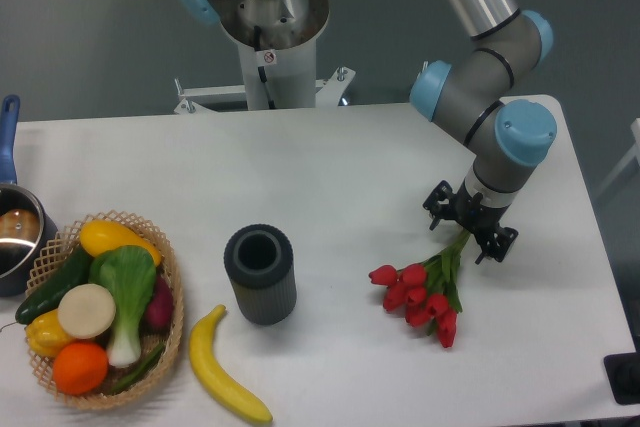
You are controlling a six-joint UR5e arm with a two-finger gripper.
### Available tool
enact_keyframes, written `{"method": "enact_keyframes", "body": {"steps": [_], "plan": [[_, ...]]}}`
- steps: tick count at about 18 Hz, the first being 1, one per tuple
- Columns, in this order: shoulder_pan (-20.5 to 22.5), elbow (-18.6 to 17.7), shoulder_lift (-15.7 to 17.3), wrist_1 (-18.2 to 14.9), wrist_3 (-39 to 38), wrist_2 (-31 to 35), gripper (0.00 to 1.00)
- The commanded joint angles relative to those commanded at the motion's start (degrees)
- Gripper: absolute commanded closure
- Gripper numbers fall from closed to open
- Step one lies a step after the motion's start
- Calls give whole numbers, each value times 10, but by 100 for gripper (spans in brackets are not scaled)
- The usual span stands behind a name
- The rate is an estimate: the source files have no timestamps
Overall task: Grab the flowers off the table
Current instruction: 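Lower the gripper around the tied tulip stems, then close the gripper on the tulip stems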
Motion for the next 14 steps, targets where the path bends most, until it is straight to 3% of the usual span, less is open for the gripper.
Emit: {"method": "enact_keyframes", "body": {"steps": [1, 4, 6, 11, 14], "plan": [[0, 0, -1, 0, 0, 1, 34], [0, 0, -1, 0, -3, 1, 56], [0, 3, -2, 0, -6, 0, 66], [1, 11, 2, 0, -5, -3, 78], [3, 23, 10, 0, -5, -17, 78]]}}
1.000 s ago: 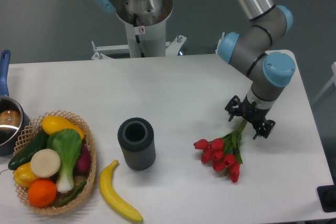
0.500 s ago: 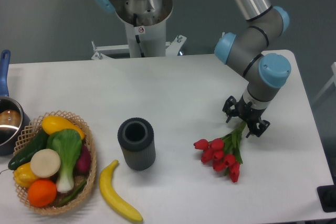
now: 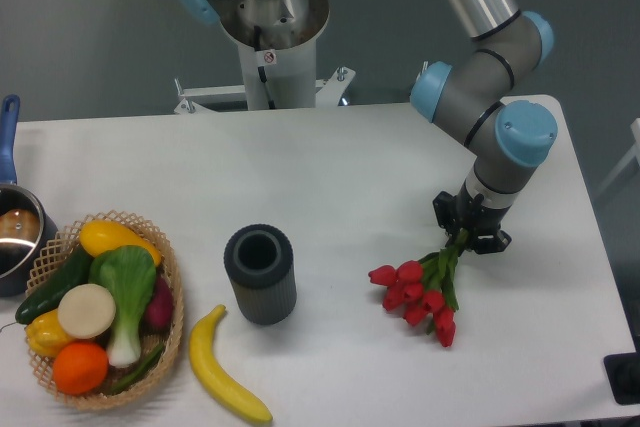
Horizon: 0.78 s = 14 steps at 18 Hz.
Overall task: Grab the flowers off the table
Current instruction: 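Close the gripper on the tulip stems, then lift the red tulip bunch up off the table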
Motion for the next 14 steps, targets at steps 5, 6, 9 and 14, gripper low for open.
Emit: {"method": "enact_keyframes", "body": {"steps": [5, 6, 9, 14], "plan": [[6, 10, 33, 6, -2, -87, 78], [9, 10, 40, 11, -3, -123, 78], [30, 10, 63, 11, -5, -212, 78], [56, 10, 84, 14, -36, -358, 78]]}}
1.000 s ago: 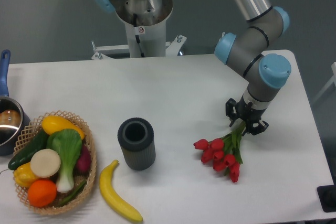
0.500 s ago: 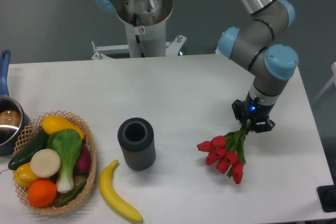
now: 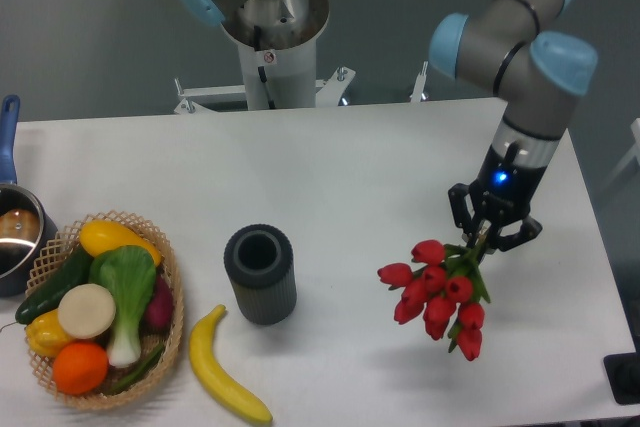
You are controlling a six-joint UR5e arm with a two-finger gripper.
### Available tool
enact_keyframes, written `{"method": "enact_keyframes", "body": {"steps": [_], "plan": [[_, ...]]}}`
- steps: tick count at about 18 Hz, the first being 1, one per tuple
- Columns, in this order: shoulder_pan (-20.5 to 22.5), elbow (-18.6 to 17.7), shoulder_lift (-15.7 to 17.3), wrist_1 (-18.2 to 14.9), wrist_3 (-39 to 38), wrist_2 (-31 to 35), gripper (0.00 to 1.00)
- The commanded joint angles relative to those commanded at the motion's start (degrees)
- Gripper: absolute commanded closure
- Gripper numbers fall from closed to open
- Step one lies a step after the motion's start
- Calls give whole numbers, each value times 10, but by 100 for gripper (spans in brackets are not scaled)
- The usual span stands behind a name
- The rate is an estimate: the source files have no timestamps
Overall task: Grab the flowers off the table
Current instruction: 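Lift the red tulip bunch up off the table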
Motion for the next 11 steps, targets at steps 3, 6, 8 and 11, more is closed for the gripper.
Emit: {"method": "enact_keyframes", "body": {"steps": [3, 6, 8, 11], "plan": [[16, -4, 18, 0, -34, -64, 78], [20, -6, 25, 0, -40, -72, 78], [26, -6, 25, 0, -40, -72, 78], [33, -5, 25, 0, -40, -79, 78]]}}
